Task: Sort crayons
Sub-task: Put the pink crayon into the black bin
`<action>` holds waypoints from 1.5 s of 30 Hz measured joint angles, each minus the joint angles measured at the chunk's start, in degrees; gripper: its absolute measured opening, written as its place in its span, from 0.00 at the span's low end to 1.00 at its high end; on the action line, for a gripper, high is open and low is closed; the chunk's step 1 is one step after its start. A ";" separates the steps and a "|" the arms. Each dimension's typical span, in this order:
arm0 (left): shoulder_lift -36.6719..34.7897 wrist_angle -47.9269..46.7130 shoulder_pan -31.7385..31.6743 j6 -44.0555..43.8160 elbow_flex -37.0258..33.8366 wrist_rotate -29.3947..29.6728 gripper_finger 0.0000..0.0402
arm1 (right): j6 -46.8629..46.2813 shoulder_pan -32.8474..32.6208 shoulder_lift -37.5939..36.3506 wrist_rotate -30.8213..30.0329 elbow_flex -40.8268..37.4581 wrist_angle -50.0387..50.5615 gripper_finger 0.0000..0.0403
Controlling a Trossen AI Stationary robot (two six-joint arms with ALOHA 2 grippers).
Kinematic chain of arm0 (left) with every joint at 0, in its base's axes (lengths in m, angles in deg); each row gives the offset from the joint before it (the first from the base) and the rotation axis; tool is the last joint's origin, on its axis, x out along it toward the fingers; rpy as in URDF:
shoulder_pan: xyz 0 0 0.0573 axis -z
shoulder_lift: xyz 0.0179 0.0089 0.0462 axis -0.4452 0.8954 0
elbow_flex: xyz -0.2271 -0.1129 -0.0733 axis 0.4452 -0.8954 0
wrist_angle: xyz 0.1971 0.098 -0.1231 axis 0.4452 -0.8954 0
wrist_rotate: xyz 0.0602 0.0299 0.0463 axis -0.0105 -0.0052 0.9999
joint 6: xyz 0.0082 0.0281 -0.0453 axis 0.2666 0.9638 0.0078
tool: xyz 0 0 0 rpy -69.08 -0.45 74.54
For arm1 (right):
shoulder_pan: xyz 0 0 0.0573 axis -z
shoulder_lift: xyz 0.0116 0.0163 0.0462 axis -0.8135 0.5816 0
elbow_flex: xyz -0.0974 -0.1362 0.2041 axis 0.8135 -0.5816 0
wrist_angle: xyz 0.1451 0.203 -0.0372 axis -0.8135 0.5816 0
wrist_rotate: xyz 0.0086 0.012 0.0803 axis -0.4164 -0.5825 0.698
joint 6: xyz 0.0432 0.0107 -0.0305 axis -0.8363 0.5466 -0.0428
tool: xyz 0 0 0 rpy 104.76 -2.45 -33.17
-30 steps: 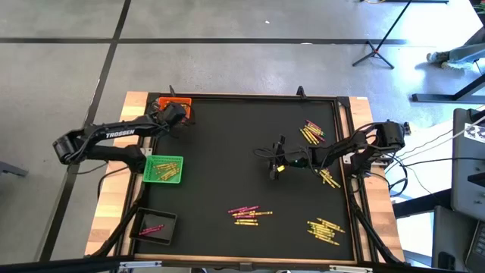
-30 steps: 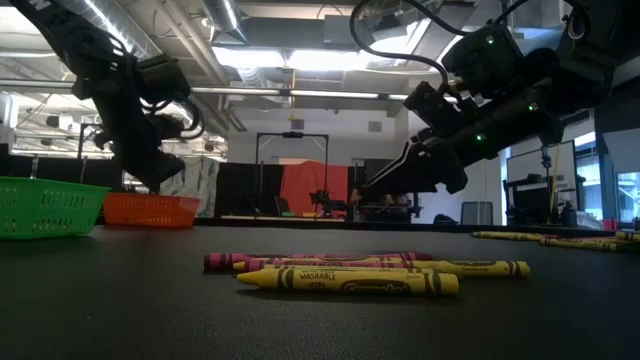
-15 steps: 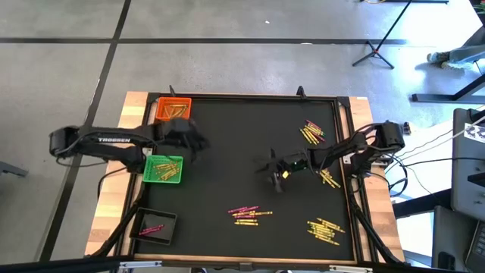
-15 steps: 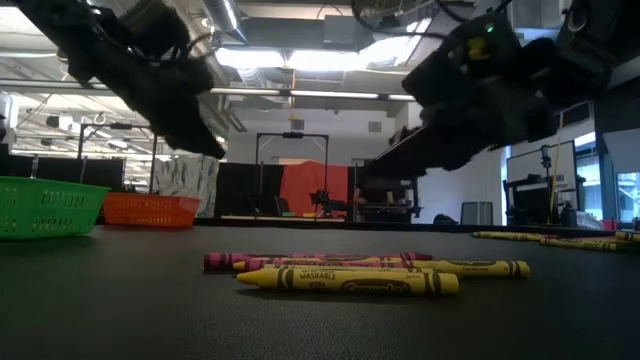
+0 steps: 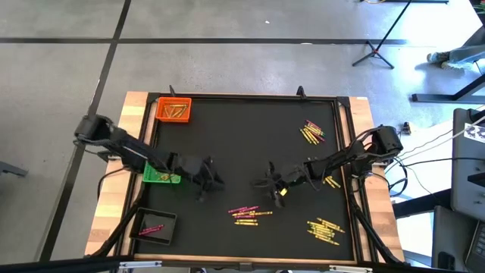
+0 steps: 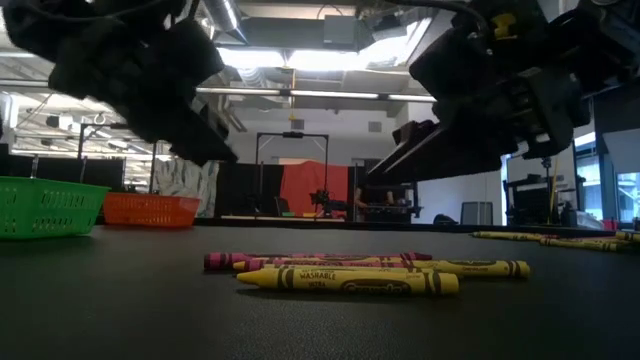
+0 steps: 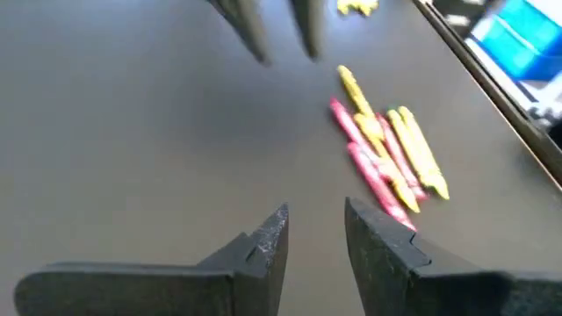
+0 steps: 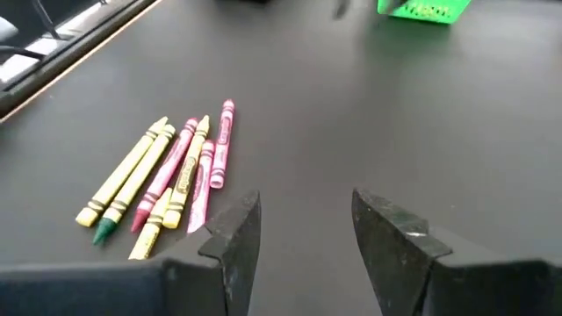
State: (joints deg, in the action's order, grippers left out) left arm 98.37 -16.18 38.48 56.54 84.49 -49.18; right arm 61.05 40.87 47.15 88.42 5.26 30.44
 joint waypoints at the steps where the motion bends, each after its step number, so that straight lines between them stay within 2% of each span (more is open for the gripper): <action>1: 2.01 2.59 1.19 -0.99 0.04 0.14 0.24 | 0.01 -0.11 0.00 -0.57 0.00 0.12 0.45; 3: 5.88 6.13 3.58 -1.84 1.27 0.98 0.24 | -0.12 -0.43 0.00 -1.44 0.00 0.54 0.45; 8: 15.08 6.54 8.46 -2.63 7.08 4.88 0.24 | -0.17 -0.41 0.00 -1.87 -0.01 0.90 0.45; 14: 22.61 6.13 11.25 -5.79 12.86 5.28 0.24 | -0.18 -0.30 0.00 -1.86 -0.04 2.01 0.45; 24: 24.75 1.59 13.16 -12.09 13.80 11.32 0.24 | -0.32 -0.37 0.00 -1.88 -0.04 1.91 0.45; 29: 24.73 0.73 13.17 -12.89 13.80 12.14 0.23 | -1.73 -0.34 -0.02 -1.87 -0.04 2.04 0.45; 33: 24.68 -1.12 12.93 -12.87 13.83 15.04 0.18 | -1.73 -0.34 -0.02 -1.87 -0.04 2.07 0.45; 39: 24.58 -2.96 12.22 -11.49 13.91 15.05 0.03 | -1.73 -0.34 -0.02 -1.87 -0.04 2.14 0.45; 45: 23.27 -4.55 12.08 -8.46 13.77 15.57 0.04 | -1.71 -0.30 -0.02 -1.88 -0.04 2.72 0.45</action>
State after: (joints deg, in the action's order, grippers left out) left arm 121.65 -20.73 50.56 48.08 98.26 -33.61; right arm 59.34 40.57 47.12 86.54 5.22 33.16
